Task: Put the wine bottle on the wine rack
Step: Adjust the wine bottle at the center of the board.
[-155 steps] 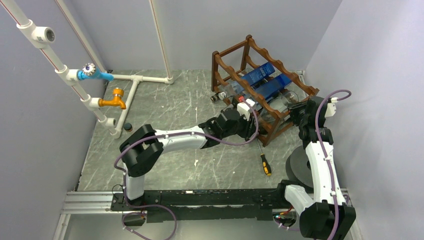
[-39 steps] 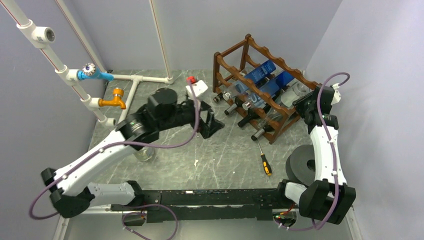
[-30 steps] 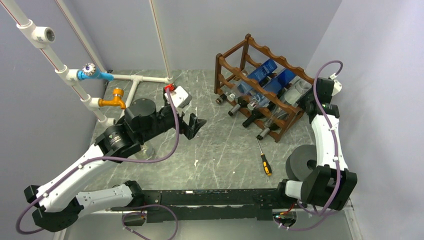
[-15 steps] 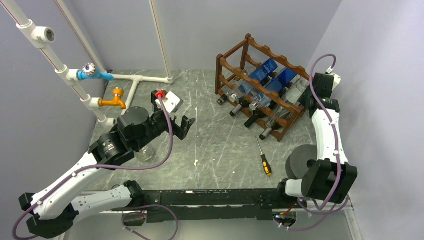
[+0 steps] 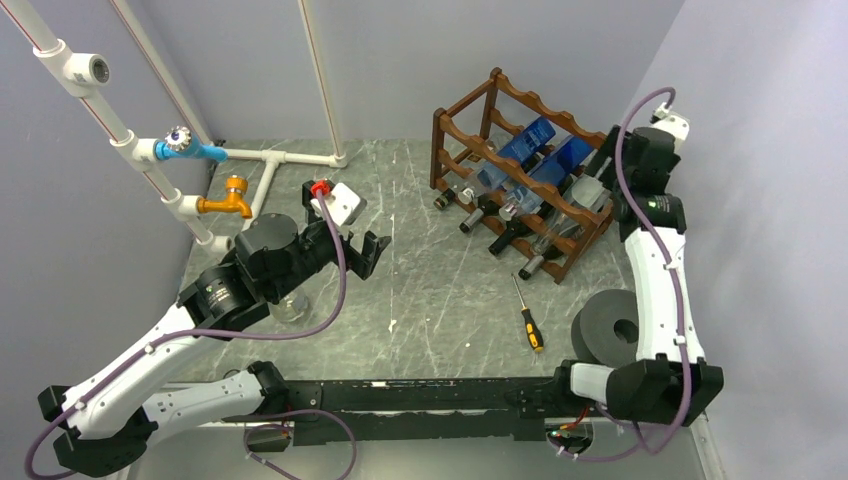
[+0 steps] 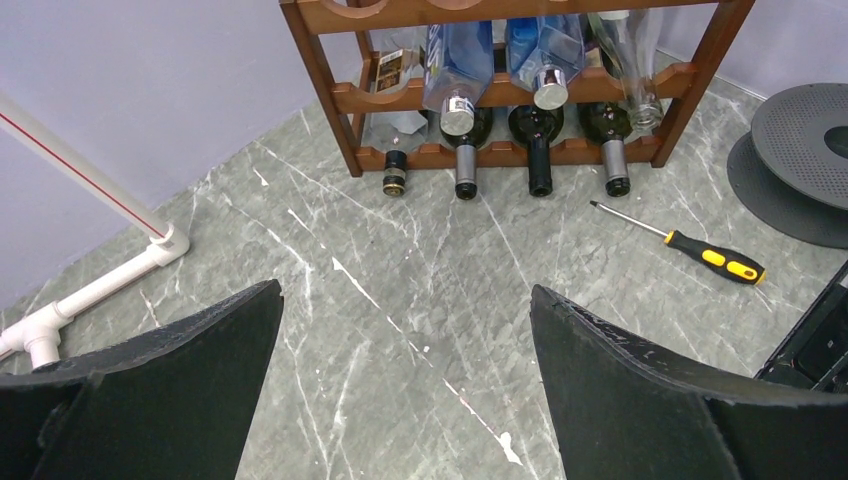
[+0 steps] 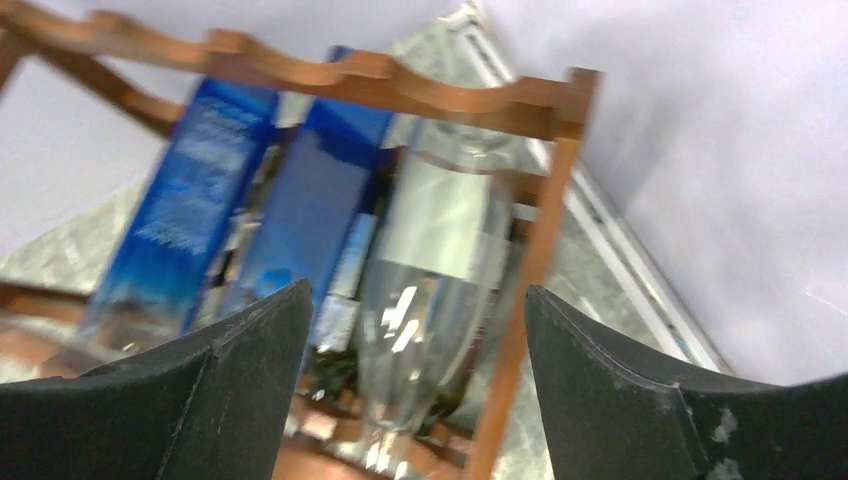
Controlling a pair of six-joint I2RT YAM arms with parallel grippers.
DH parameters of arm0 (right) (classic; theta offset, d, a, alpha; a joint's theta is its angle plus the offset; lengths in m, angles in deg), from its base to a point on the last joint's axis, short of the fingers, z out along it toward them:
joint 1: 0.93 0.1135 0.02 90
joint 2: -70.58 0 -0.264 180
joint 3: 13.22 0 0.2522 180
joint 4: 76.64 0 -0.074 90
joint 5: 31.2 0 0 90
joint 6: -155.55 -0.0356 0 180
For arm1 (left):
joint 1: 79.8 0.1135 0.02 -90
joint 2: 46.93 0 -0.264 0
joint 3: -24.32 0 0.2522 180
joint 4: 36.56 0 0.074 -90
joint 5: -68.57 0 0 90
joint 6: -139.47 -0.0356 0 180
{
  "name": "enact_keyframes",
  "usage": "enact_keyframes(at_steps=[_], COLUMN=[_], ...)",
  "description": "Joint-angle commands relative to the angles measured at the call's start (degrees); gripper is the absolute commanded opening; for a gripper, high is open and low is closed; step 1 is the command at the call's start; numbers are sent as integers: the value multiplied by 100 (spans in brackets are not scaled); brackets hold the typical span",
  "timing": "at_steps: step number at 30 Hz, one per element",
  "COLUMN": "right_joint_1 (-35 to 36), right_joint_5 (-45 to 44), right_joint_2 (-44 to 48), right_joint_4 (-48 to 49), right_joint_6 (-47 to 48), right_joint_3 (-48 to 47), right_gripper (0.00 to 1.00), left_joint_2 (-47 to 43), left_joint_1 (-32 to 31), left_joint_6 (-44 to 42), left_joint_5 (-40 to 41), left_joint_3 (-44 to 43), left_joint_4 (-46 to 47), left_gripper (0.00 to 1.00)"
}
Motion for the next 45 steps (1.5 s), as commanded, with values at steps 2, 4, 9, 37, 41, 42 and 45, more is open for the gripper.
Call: enact_keyframes(at_steps=[2,4,9,37,41,42,45], right_joint_1=[1178,1670,2404,6806,7149,7212,7338], right_joint_5=[-169,-123,995,1400,1461,1461,1715], right_joint_2=[588,842,907,-1885,-2742,-2944,-3559], right_joint_4=[520,886,1603,6824,7546,7712,8067], right_joint_6=[181,113,-268,-142,169,266,426], right_joint_3=[-261,-29,412,1989,1644,1535,1172], right_gripper=[80,82,83,85,88,89,91], left_joint_2=[24,-2,-166,-2350,-2786,-2886,-3119], left_joint_1=[15,18,21,20,93,93,226], left_joint_6=[11,16,32,-798,-824,-827,-710], left_joint_5=[143,169,443,2594,2732,2847,2795], left_joint_3=[3,48,146,1142,1335,1399,1524], left_joint_4=[156,207,317,1970,1929,2002,2063], left_gripper=[99,100,100,99,100,99,100])
